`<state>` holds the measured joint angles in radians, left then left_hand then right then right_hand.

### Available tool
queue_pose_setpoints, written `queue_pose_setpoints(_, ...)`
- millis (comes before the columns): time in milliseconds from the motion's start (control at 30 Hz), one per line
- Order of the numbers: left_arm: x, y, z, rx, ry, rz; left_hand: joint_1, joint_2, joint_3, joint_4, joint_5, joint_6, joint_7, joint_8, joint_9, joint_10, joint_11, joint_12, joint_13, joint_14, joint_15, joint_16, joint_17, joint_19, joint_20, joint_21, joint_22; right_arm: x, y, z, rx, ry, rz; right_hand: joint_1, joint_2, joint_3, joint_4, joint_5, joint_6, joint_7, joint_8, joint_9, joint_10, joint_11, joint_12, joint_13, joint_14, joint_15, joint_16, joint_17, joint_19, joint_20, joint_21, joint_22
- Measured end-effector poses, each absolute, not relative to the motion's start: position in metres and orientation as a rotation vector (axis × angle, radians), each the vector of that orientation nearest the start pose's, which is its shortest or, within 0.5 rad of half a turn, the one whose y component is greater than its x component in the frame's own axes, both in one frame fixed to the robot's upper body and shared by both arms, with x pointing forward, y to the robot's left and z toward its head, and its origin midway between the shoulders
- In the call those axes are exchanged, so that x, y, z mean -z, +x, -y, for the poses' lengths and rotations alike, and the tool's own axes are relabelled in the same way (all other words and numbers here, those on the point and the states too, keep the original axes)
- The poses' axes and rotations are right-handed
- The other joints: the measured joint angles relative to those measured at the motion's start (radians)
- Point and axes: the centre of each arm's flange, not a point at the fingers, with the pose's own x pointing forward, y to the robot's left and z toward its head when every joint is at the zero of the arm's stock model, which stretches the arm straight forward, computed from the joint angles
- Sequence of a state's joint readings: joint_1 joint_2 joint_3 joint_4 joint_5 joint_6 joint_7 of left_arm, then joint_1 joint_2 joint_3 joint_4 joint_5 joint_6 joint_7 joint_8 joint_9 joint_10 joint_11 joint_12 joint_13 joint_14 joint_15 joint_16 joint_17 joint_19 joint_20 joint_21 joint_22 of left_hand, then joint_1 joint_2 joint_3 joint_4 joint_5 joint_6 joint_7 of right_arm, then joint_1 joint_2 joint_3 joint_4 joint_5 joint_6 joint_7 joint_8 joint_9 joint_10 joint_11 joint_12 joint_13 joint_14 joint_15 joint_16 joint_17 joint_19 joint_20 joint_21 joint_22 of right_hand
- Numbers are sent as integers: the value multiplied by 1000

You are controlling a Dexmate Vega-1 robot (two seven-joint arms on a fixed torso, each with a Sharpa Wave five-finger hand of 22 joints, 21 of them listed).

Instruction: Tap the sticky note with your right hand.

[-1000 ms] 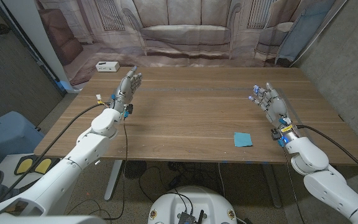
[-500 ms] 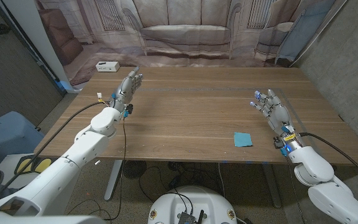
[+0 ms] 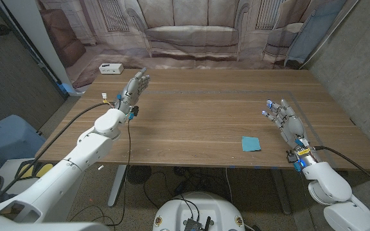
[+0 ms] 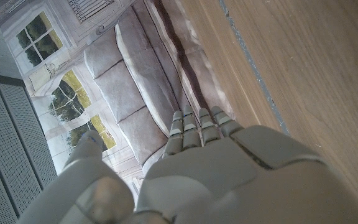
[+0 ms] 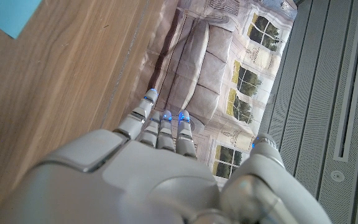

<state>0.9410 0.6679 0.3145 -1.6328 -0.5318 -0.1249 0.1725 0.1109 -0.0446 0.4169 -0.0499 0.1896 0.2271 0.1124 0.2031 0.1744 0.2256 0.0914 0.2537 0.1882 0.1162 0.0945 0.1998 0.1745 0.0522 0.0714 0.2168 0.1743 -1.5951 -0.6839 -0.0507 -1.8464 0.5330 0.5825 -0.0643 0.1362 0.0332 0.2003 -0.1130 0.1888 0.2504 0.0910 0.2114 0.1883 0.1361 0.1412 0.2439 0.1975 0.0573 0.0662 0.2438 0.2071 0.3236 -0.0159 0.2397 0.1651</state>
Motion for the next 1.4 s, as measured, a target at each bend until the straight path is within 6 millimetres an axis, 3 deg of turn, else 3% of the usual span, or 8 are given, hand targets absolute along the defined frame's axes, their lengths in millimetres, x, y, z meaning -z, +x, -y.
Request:
queue_pose_setpoints(833,-13,596,-299,104,145,632,3,3,0,-8,0,11,0,1,0,14,-7,0,0,18,-3,0,0,5,5,-7,0,152,426,331,-116,-180,750,0,0,7,-7,0,31,-16,8,0,36,3,0,0,21,0,0,-3,24,-2,0,0)
queue_pose_setpoints(1033,-15,596,-298,112,151,635,5,5,0,-8,0,18,0,1,0,25,-8,0,0,27,-5,0,0,5,5,-7,0,157,421,329,-75,-240,757,8,0,7,-7,0,46,-32,8,0,45,-6,0,0,31,-9,0,-3,29,4,-8,1)
queue_pose_setpoints(1200,-17,595,-298,117,157,642,5,5,0,-8,-5,21,-3,1,0,27,-9,0,0,27,-5,0,0,5,5,-7,0,160,417,326,-24,-315,760,8,0,7,-7,0,62,-63,8,0,73,-27,4,0,46,-14,0,0,26,45,-19,5)
queue_pose_setpoints(1400,-18,595,-300,117,163,643,5,5,-4,-12,-5,21,-4,1,0,32,-4,0,0,31,-1,0,0,11,11,-7,0,164,414,323,35,-403,768,8,0,7,-7,0,66,-67,8,0,86,-28,8,0,57,-14,0,0,24,37,-19,5)
